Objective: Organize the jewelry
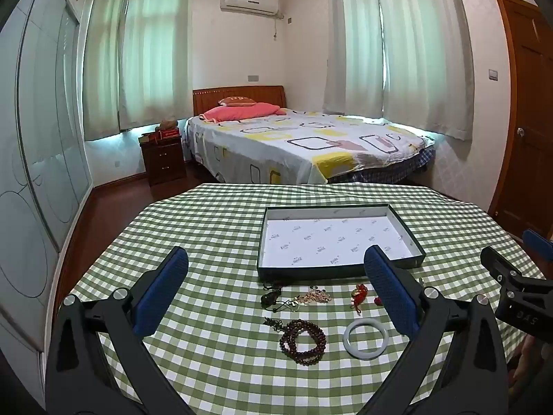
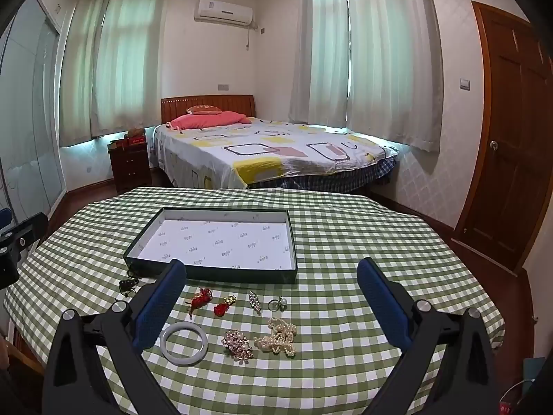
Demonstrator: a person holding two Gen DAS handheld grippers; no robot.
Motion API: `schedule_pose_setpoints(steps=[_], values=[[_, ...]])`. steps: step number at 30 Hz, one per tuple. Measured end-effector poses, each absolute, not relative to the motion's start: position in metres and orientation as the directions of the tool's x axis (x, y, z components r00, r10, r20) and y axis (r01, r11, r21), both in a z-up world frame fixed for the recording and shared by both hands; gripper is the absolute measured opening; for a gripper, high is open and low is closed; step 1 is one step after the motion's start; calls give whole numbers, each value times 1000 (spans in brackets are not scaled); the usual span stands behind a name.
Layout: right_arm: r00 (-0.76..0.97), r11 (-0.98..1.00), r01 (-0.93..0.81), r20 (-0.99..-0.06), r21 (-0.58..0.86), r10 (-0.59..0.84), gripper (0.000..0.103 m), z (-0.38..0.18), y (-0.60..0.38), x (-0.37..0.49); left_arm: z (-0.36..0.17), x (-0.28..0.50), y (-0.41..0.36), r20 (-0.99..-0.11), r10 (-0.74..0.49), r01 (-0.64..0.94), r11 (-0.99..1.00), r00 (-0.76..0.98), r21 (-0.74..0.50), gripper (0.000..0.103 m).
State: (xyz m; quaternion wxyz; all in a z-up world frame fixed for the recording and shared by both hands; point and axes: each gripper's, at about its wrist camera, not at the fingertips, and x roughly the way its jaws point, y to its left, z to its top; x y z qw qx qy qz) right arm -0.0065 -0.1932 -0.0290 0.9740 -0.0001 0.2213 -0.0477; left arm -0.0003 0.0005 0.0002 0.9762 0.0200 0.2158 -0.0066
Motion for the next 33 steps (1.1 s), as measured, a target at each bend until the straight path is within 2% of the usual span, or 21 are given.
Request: schedule_pose_setpoints(steps=[33], values=[[911,995,93,-400,-31,-98,97,-19,-192,-8,13,-9,6,-416,-10,12,1000,909,3,99]])
